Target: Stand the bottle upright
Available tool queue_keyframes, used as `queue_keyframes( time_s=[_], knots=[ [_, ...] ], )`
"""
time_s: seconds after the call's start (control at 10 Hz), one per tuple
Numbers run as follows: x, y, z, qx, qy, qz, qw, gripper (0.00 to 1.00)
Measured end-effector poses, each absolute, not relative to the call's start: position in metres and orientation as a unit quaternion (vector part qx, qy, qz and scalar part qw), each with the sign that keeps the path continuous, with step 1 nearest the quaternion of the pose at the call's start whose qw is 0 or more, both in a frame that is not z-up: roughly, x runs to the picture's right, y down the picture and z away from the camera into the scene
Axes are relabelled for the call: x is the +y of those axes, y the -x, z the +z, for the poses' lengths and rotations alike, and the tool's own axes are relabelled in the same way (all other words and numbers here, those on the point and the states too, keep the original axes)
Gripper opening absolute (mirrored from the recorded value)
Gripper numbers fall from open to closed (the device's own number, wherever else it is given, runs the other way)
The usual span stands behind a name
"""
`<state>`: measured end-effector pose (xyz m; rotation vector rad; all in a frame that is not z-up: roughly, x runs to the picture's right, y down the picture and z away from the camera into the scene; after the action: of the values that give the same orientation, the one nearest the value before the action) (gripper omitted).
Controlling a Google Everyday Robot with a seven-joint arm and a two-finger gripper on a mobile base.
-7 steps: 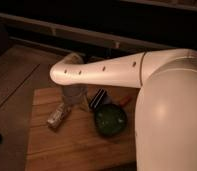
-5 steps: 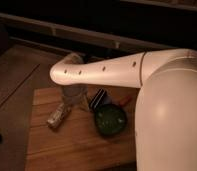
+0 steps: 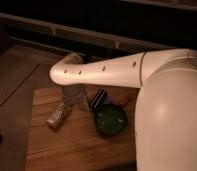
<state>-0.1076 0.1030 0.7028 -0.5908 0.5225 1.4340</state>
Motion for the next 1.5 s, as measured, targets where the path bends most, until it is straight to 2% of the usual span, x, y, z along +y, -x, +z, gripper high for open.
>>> queue_keyframes(
  time_s=[1.2,1.5],
  knots=[
    [0.103,0.108,0.703,0.233,0.263,0.639,0.684,0.65],
    [0.087,0.115,0.714,0.200,0.236,0.662,0.683,0.65]
  ],
)
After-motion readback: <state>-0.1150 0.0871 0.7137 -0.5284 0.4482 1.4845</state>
